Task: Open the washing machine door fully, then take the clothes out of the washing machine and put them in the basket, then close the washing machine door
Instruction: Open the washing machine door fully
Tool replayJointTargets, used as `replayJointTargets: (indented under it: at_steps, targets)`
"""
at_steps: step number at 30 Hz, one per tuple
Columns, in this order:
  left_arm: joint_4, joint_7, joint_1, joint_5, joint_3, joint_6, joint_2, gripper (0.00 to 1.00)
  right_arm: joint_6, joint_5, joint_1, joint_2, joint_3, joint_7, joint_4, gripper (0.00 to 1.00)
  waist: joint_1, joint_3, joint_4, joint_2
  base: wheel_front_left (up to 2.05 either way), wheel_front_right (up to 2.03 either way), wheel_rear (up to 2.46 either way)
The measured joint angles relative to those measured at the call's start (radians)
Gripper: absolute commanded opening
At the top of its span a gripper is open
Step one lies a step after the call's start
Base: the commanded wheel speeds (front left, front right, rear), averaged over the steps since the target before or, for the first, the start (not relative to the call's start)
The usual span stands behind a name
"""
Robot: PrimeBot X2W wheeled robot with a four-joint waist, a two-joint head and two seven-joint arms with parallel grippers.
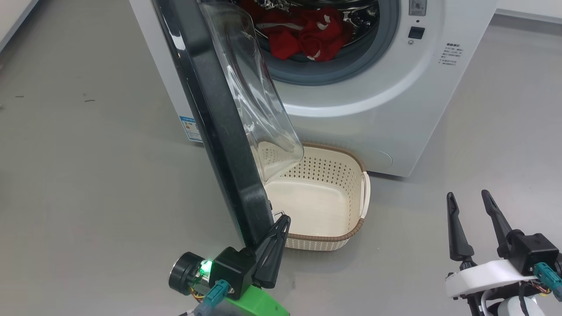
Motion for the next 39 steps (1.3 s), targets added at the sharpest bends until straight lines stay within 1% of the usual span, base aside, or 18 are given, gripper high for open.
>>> replayJointTargets:
  at_steps: [8,14,16,25,28,33,39]
  targets:
    - [0.012,-0.009,0.000,-0.011,-0.005,0.009,0.000,0.00,0.001,-0.007,0.000,0.004,-0.014,0.000,0.002,1.00,0.0000,-0.005,0.011,0.0000,0.00,0.00,0.00]
    - [0.025,-0.016,0.000,-0.021,-0.010,0.012,0.000,0.00,0.001,-0.007,0.000,0.007,-0.027,0.000,0.002,1.00,0.0000,-0.009,0.032,0.0000,0.00,0.00,0.00]
    - [0.029,-0.017,0.000,-0.026,-0.010,0.013,0.000,0.00,0.009,-0.007,0.000,0.009,-0.027,0.000,0.002,1.00,0.0000,-0.009,0.041,0.0000,0.00,0.00,0.00]
    - [0.035,-0.035,0.000,-0.028,-0.009,0.017,-0.001,0.00,0.010,-0.008,0.002,0.010,-0.041,0.000,0.002,1.00,0.0000,-0.011,0.085,0.0000,0.00,0.00,0.00]
    - [0.038,-0.044,0.001,-0.028,-0.003,0.017,-0.003,0.00,0.019,-0.012,0.002,0.012,-0.033,0.000,0.004,1.00,0.0000,-0.011,0.094,0.0000,0.00,0.00,0.00]
    - [0.041,-0.055,0.006,-0.027,0.015,0.021,-0.005,0.00,0.018,-0.016,0.002,0.016,-0.042,0.000,0.007,1.00,0.0000,-0.011,0.100,0.0000,0.00,0.00,0.00]
    - [0.041,-0.061,0.006,-0.027,0.016,0.025,-0.005,0.00,0.018,-0.016,0.018,0.016,-0.066,0.000,0.007,1.00,0.0000,-0.005,0.127,0.0000,0.00,0.00,0.00]
